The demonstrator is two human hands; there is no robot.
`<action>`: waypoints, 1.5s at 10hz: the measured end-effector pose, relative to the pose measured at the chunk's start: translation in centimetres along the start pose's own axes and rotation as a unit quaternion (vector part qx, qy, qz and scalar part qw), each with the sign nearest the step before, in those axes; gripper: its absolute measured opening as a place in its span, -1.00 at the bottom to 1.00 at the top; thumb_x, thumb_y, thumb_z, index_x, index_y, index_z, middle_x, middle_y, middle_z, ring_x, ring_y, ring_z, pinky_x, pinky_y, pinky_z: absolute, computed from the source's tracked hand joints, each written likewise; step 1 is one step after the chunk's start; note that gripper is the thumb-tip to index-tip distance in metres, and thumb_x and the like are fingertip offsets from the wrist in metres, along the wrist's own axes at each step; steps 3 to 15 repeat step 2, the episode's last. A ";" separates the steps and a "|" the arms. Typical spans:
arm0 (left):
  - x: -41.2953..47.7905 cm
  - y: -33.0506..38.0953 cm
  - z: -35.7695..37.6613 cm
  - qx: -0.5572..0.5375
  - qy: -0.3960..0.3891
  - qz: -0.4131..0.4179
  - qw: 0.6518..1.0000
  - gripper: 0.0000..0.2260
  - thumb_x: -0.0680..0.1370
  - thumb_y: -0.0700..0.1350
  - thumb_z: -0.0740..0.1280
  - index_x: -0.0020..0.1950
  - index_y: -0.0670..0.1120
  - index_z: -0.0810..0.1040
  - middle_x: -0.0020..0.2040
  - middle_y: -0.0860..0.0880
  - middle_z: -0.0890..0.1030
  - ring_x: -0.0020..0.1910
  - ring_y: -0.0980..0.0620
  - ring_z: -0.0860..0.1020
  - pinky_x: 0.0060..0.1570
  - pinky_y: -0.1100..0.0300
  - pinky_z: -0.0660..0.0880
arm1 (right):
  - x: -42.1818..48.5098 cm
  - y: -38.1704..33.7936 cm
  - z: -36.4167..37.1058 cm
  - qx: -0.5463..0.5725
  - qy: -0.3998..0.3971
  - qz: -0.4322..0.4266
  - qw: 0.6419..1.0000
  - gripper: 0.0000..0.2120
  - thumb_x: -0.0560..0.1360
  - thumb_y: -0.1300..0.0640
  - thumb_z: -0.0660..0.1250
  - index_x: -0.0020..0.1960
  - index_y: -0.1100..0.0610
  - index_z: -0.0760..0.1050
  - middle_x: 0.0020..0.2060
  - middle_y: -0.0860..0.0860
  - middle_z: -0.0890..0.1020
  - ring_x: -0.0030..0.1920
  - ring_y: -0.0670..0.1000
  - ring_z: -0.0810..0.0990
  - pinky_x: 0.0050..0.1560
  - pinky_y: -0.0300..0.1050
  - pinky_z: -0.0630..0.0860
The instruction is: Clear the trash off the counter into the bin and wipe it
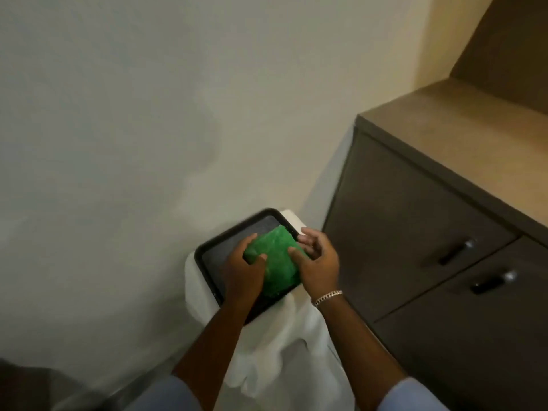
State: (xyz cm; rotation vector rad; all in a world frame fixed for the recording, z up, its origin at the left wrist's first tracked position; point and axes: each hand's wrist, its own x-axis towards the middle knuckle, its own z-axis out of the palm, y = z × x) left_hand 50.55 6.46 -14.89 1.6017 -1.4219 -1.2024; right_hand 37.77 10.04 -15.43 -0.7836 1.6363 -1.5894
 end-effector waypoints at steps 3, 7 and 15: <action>4.2 -0.3 -1.3 0.196 -0.087 -0.019 0.977 -0.42 0.49 -0.21 0.30 0.51 -0.18 0.24 0.47 -0.22 0.37 0.46 -0.18 0.33 0.47 0.00 0.25 | 0.3 0.7 1.6 -0.021 0.071 0.016 0.997 -0.69 0.43 0.41 0.34 0.03 0.05 0.57 -0.02 0.12 0.69 -0.01 0.01 0.67 0.04 -0.26 0.59; 4.2 -0.3 -1.3 0.196 -0.087 -0.019 0.977 -0.42 0.49 -0.21 0.30 0.51 -0.18 0.24 0.47 -0.22 0.37 0.46 -0.18 0.33 0.47 0.00 0.25 | 0.3 0.7 1.6 -0.021 0.071 0.016 0.997 -0.69 0.43 0.41 0.34 0.03 0.05 0.57 -0.02 0.12 0.69 -0.01 0.01 0.67 0.04 -0.26 0.59; 4.2 -0.3 -1.3 0.196 -0.087 -0.019 0.977 -0.42 0.49 -0.21 0.30 0.51 -0.18 0.24 0.47 -0.22 0.37 0.46 -0.18 0.33 0.47 0.00 0.25 | 0.3 0.7 1.6 -0.021 0.071 0.016 0.997 -0.69 0.43 0.41 0.34 0.03 0.05 0.57 -0.02 0.12 0.69 -0.01 0.01 0.67 0.04 -0.26 0.59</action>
